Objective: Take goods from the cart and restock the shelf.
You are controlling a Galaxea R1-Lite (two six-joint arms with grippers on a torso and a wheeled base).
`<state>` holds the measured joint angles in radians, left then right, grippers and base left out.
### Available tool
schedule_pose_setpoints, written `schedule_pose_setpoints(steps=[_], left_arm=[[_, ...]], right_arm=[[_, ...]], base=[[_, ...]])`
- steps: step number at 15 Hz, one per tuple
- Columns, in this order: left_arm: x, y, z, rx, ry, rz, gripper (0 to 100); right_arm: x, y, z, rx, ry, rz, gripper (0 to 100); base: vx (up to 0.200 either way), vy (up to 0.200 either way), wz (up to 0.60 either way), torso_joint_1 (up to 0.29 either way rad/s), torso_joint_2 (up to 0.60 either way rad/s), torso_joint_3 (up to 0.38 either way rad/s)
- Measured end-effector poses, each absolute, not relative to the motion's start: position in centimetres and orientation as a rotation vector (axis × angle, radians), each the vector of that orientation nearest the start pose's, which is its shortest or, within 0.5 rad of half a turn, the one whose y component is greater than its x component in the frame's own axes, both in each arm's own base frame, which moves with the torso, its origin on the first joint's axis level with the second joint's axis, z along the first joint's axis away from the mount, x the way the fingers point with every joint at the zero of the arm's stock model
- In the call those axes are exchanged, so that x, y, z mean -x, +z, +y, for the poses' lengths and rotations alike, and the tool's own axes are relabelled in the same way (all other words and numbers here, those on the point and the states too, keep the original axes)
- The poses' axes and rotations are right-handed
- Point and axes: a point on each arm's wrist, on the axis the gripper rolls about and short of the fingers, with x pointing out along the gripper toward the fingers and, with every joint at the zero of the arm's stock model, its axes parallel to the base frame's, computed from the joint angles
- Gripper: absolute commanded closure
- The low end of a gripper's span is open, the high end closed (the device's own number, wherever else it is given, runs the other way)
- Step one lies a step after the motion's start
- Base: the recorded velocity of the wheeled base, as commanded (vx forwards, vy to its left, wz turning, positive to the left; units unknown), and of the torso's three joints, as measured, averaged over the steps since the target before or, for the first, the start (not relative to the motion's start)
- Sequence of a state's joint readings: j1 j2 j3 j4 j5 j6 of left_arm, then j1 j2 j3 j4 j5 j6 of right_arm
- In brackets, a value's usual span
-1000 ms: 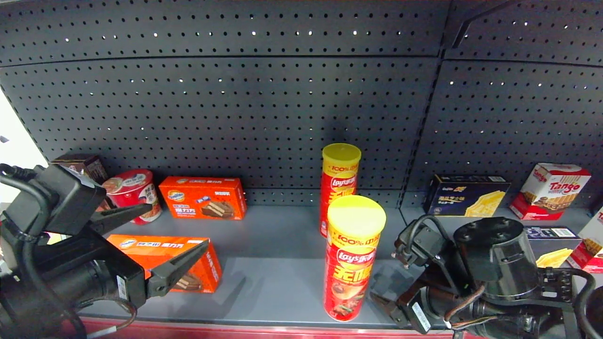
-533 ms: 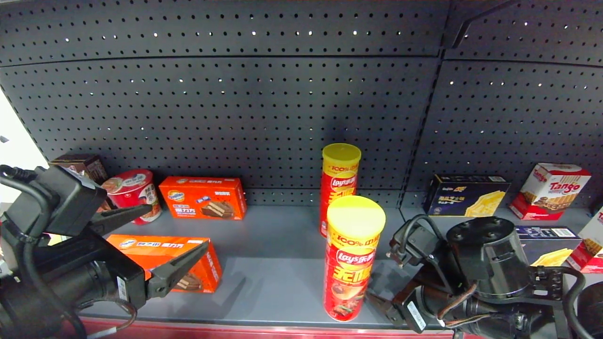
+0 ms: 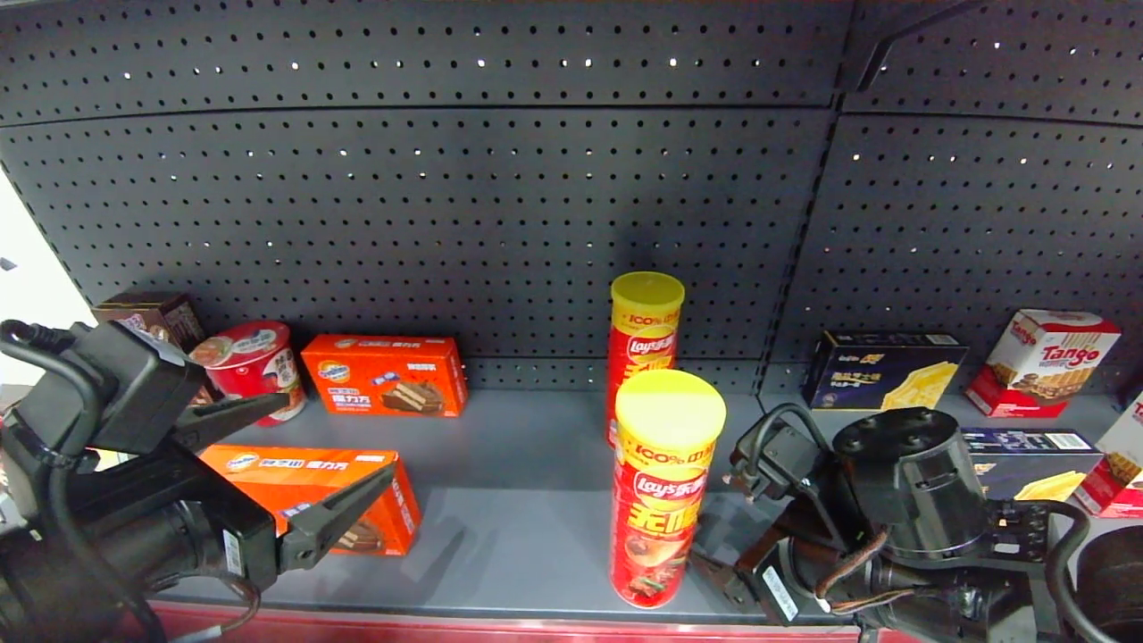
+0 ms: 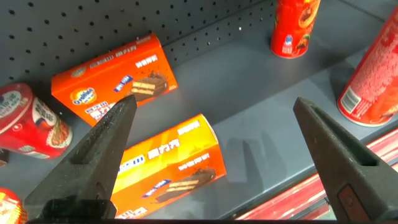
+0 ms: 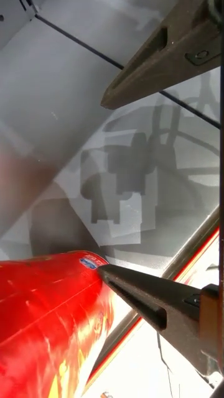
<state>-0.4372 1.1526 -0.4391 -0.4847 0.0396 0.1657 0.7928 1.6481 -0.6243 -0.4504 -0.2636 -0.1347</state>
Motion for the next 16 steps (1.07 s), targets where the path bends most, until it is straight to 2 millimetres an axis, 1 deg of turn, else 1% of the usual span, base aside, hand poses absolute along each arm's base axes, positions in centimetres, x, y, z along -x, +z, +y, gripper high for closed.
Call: schedule_pose_setpoints(steps=[3,5,7,10,13,16], left_arm=[[-14.3,19.0,-6.6,-0.219,-0.415,0.201,0],[-14.3,19.0,-6.6,-0.219,-0.415,0.202,0],[-14.1,19.1,-6.5,-0.217,-0.414,0.193,0],[-13.8,19.4,-6.3,-0.213,-0.406,0.178,0],[-13.4,19.6,-5.3,-0.203,-0.353,0.158,0],[-12.8,19.6,-3.9,-0.183,-0.275,0.144,0]], right_arm=[[-18.8,13.3,18.3,0.416,0.547,0.473,0],[-18.6,13.6,18.0,0.405,0.541,0.465,0],[-18.2,14.3,17.5,0.381,0.534,0.443,0],[-17.6,16.3,16.4,0.287,0.51,0.387,0],[-16.5,18.6,14.2,0.181,0.472,0.315,0],[-15.2,19.9,11.2,0.119,0.408,0.249,0]], base=[[0.0,0.0,0.0,0.0,0.0,0.0],[0.0,0.0,0.0,0.0,0.0,0.0],[0.0,0.0,0.0,0.0,0.0,0.0],[0.0,0.0,0.0,0.0,0.0,0.0],[0.0,0.0,0.0,0.0,0.0,0.0],[0.0,0.0,0.0,0.0,0.0,0.0]])
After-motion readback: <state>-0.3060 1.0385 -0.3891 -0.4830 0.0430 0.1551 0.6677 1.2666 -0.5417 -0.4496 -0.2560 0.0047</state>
